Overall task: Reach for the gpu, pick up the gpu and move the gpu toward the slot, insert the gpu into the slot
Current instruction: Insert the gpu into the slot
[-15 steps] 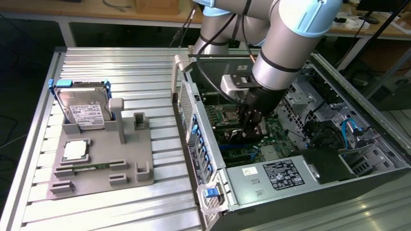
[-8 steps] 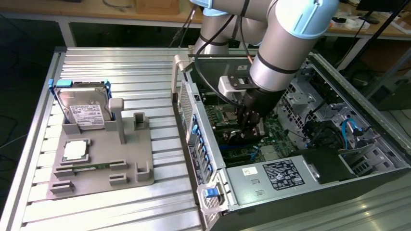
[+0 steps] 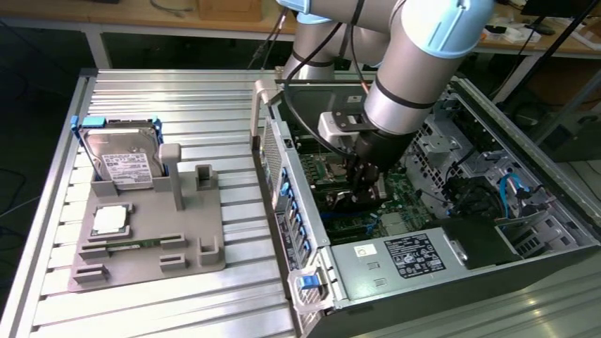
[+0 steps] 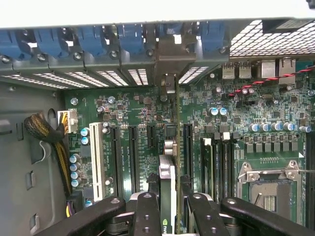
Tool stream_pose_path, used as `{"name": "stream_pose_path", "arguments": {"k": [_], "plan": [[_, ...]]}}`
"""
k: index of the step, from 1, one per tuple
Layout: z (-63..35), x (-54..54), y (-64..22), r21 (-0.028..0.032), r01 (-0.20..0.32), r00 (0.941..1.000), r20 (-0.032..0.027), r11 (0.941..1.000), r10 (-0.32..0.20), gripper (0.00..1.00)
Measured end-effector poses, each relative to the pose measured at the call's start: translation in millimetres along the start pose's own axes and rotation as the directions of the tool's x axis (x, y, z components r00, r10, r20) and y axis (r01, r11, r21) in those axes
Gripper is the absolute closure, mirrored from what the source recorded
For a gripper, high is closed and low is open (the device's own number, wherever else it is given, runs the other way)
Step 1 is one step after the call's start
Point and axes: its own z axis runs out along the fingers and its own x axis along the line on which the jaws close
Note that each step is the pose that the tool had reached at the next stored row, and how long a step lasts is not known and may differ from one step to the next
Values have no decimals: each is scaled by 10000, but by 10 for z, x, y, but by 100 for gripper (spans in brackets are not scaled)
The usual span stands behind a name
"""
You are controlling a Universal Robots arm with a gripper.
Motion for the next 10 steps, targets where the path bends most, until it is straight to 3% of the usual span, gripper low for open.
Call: {"name": "stream_pose_path", "arguments": {"k": [10], "plan": [[14, 2, 38, 1, 1, 10000, -1, 10000, -1, 73]]}}
